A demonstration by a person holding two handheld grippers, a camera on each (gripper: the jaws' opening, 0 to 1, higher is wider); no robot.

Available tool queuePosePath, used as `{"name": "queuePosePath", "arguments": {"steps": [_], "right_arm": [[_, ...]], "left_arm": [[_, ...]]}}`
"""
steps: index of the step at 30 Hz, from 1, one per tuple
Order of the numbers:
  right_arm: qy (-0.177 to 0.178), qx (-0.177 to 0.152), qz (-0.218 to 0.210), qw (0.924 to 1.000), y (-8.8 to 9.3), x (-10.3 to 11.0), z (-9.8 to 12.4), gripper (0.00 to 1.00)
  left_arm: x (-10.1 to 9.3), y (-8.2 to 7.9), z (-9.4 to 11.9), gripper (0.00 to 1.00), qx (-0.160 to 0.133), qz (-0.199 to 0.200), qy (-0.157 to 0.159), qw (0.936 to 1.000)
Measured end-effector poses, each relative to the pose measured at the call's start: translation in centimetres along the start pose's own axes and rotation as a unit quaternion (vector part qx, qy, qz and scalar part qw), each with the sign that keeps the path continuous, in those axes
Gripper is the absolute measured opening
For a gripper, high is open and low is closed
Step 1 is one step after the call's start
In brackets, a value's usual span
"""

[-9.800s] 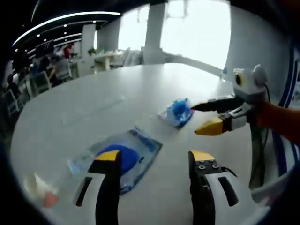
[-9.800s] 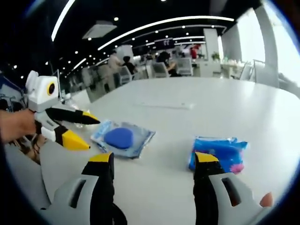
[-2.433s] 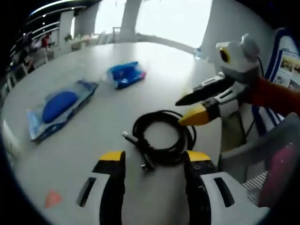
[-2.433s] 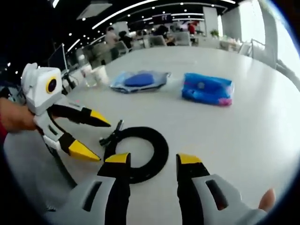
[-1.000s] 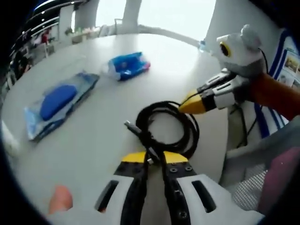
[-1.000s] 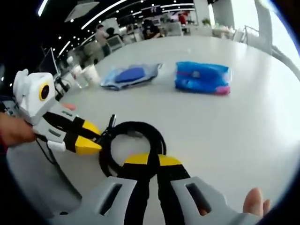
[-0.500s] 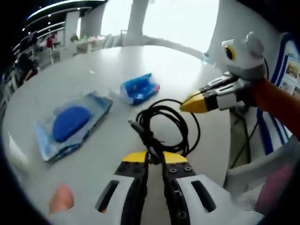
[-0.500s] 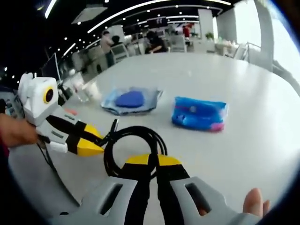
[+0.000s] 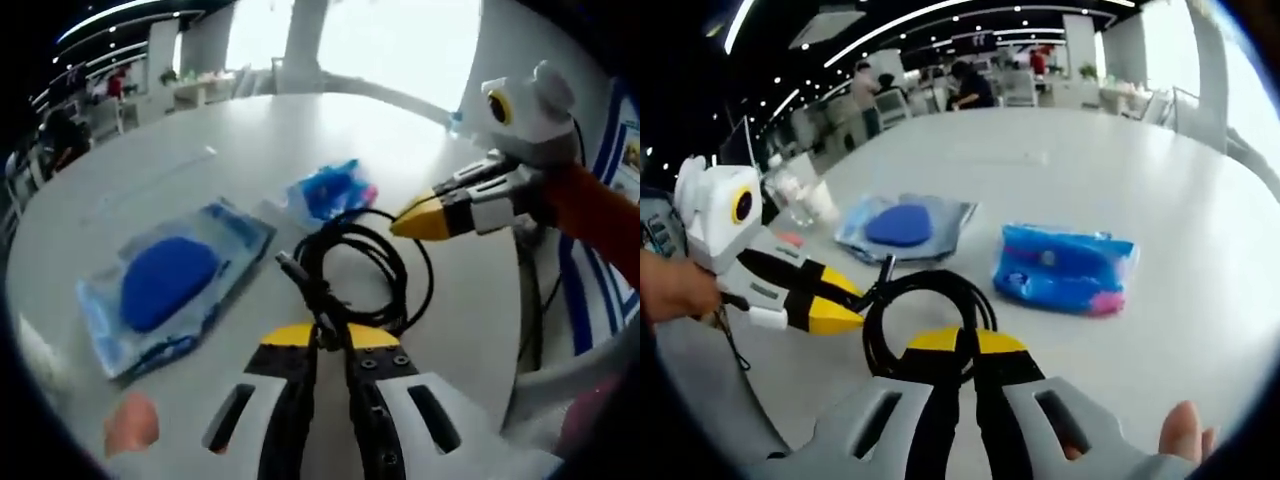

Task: Arrange the tabletop items into an orderly group along one side of the table until the central work area is clear of visible clutter.

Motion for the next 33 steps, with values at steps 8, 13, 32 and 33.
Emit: {"name": "queuePosePath", "arguments": {"steps": [8, 13, 32, 33], "right_arm": [[0.001, 0.022, -0.009, 0.9997, 0.6, -0.9, -1.6, 0.04], [0.002, 0.031, -0.012, 0.9995, 1.0, -1.0, -2.1, 0.05], [0.000, 0.043, -0.014, 0.9990, 1.7, -1.2, -3.1, 0.05], [0.000, 0.043, -0.014, 0.9990, 1.7, -1.2, -3.1, 0.05]], "left_arm": [[0.5, 0.6, -1.4, 0.08, 0.022, 0.004, 0.004, 0.9997], [0.5, 0.7, -1.4, 0.08, 0.026, 0.007, 0.004, 0.9996], [0.7, 1.4, -1.6, 0.10, 0.026, 0.001, -0.003, 0.9996], [0.7, 1.4, -1.6, 0.10, 0.026, 0.001, -0.003, 0.9997]]}}
Point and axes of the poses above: the point that each gripper's makers call its tool centre point, and the gripper's own axes: z roughly backward along the fingers, x roughly to its left, y roughly out of its underside, the point moved 8 cm from there along z, roughly backward along the fingers, and after that the axes turned 6 degrees about -z, right-handed, at the moved point
